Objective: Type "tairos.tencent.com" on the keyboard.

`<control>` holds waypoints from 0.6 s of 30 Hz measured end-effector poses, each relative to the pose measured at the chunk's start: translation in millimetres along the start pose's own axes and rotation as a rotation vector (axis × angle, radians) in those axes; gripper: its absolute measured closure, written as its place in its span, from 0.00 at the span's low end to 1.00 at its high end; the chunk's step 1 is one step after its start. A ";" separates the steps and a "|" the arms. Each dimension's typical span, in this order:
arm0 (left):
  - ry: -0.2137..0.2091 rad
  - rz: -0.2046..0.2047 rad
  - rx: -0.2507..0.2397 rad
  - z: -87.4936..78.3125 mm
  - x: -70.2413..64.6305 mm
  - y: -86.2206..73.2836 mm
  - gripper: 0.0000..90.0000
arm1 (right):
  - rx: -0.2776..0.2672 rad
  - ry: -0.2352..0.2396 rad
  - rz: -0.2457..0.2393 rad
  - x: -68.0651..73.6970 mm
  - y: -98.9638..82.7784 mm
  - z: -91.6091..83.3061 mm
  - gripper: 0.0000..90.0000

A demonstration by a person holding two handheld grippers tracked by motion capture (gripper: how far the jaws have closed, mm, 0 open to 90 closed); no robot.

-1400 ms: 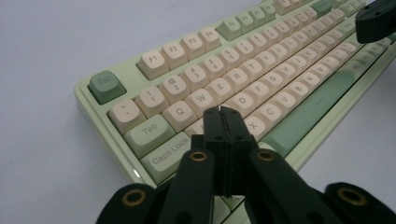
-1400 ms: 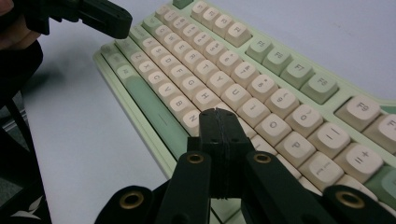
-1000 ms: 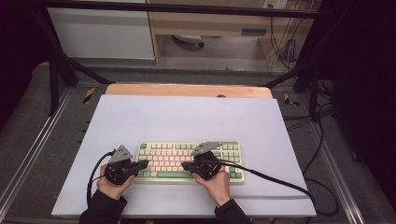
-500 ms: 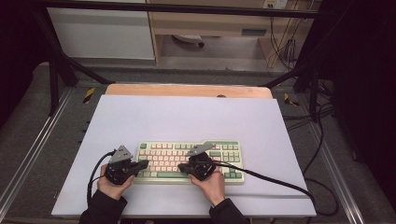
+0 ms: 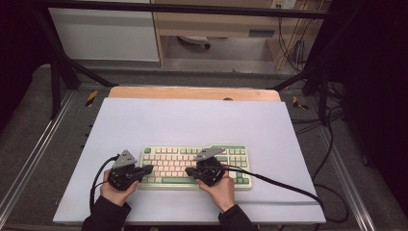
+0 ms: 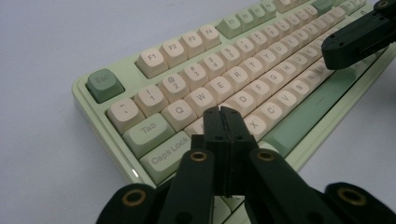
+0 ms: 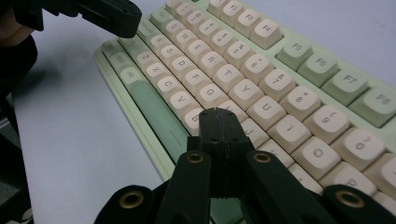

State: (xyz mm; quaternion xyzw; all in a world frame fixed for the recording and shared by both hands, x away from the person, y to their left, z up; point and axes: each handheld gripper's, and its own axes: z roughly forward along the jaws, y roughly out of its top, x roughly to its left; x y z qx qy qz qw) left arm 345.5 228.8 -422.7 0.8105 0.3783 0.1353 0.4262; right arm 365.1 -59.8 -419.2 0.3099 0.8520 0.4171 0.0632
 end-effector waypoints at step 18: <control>-0.007 -0.001 -0.005 1.1 -4.1 2.6 1.00 | -0.031 -0.048 0.053 -26.2 -20.0 -40.5 1.00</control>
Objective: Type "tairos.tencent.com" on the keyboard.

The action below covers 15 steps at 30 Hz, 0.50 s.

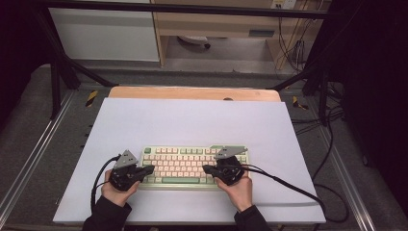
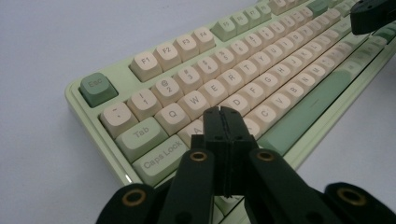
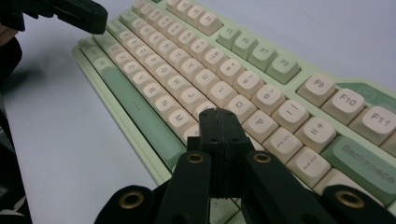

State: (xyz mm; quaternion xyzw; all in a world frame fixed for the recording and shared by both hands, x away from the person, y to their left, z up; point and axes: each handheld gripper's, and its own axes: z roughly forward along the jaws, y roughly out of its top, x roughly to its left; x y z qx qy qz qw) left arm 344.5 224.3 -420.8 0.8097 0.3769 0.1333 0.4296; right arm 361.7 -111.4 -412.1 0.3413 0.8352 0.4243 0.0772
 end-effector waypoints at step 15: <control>-0.021 0.025 0.020 10.8 -15.0 16.1 1.00 | -0.007 -0.013 0.006 -3.5 -6.5 -7.3 1.00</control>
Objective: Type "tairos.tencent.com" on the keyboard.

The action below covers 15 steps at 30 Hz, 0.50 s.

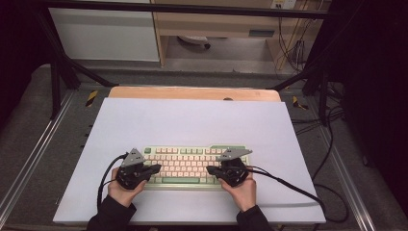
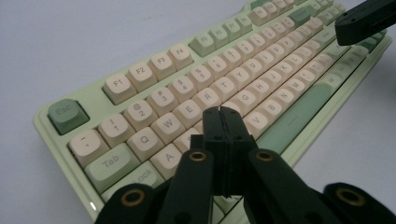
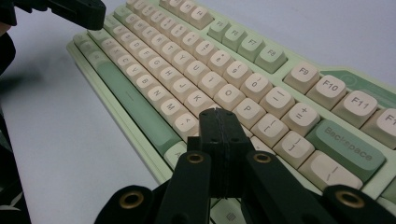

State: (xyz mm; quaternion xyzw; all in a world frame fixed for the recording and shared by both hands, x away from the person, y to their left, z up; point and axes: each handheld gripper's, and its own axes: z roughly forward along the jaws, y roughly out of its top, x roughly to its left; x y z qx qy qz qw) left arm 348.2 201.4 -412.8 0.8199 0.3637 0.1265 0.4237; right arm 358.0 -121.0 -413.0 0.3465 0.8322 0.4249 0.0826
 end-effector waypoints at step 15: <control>-0.001 0.012 0.010 16.9 -4.4 16.8 1.00 | 0.002 0.000 0.001 -1.4 -0.8 -0.6 1.00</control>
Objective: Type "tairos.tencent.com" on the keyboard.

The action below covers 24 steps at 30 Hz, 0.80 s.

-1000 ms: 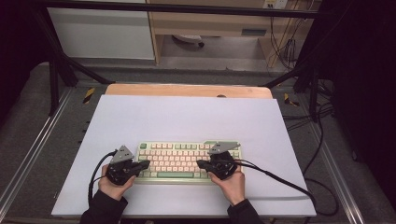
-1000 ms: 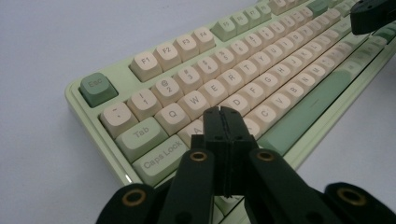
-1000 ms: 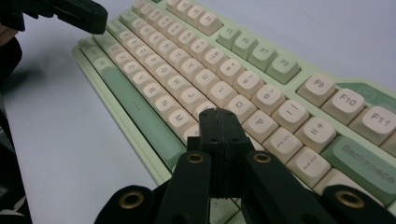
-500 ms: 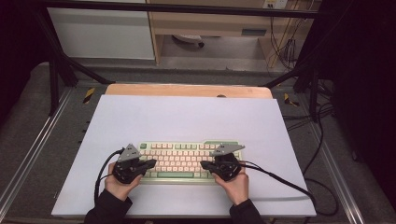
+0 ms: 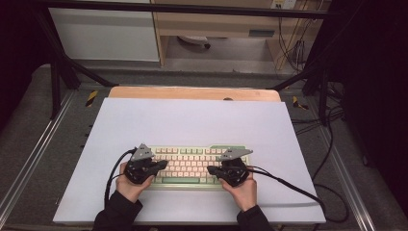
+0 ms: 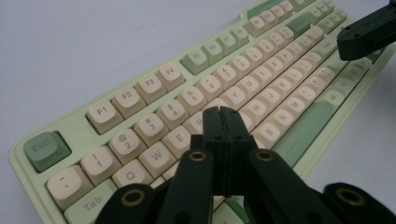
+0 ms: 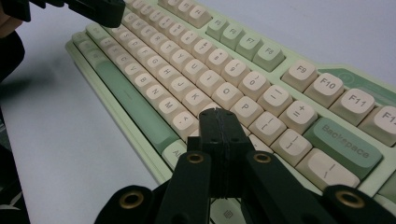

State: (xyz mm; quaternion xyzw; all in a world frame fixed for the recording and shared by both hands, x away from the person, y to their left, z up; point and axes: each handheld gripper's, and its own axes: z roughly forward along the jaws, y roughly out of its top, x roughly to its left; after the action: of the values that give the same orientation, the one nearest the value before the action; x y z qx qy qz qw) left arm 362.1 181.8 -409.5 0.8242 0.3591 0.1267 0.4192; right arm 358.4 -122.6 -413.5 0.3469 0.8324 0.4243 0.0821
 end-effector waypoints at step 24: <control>0.009 -0.010 0.029 35.0 -3.4 11.9 1.00 | 0.002 0.002 0.003 -0.5 -0.2 1.0 1.00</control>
State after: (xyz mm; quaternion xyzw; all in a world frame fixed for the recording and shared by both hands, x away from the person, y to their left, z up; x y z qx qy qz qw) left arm 383.3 153.8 -421.4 0.8277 0.3670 0.1231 0.4061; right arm 359.1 -122.4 -414.3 0.3477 0.8324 0.4241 0.0802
